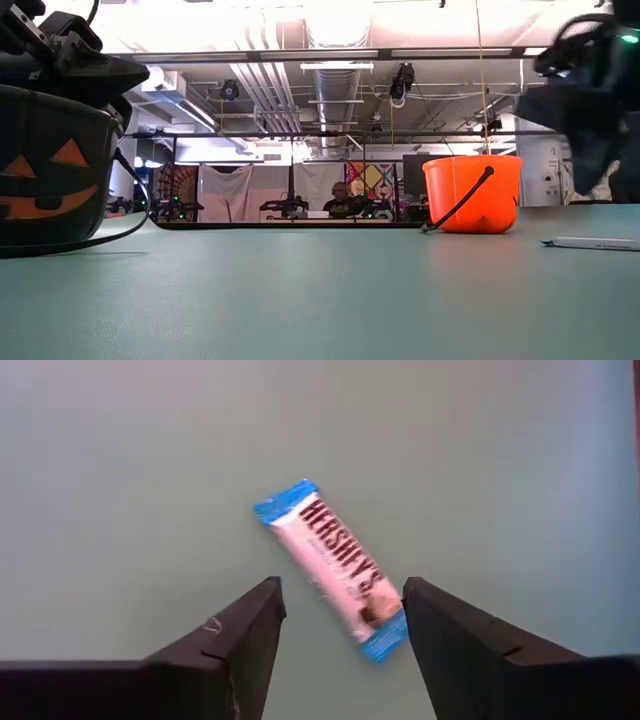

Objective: Sort candy by brand, put in halloween buckets
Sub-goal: Put the white chocolate into the orange bucket

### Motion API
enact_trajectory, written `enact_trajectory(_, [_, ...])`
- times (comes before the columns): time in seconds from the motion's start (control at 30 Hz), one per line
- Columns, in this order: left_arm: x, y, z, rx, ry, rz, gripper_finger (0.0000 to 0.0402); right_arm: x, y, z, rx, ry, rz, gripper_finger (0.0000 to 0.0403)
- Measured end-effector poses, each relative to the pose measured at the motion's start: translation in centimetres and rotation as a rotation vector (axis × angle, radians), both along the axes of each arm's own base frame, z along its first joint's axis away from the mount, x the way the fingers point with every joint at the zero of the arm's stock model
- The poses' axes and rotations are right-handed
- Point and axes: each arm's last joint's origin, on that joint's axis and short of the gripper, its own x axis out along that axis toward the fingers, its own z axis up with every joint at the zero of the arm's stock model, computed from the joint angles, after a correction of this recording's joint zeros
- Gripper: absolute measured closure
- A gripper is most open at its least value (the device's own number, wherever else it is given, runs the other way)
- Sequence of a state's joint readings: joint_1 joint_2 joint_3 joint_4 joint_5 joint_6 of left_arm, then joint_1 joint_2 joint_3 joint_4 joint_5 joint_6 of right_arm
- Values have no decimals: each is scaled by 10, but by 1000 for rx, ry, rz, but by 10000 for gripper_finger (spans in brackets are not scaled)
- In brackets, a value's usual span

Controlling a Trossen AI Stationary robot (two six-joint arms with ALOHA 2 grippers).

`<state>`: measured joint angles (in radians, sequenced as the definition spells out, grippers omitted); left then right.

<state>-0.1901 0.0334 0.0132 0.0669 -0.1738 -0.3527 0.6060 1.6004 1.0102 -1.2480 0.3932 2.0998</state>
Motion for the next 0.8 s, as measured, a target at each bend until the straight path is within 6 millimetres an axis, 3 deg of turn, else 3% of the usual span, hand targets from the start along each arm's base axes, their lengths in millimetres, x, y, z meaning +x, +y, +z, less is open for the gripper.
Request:
enact_trajectory(0.27, [0, 0, 0, 0, 0, 0, 402, -17, 9, -28, -161, 54, 258, 197])
enact_trajectory(0.57, [0, 0, 0, 0, 0, 0, 402, -43, 12, -49, -203, -38, 245, 197])
enact_trajectory(0.8, [0, 0, 0, 0, 0, 0, 402, -45, 19, -56, -213, -135, 364, 197])
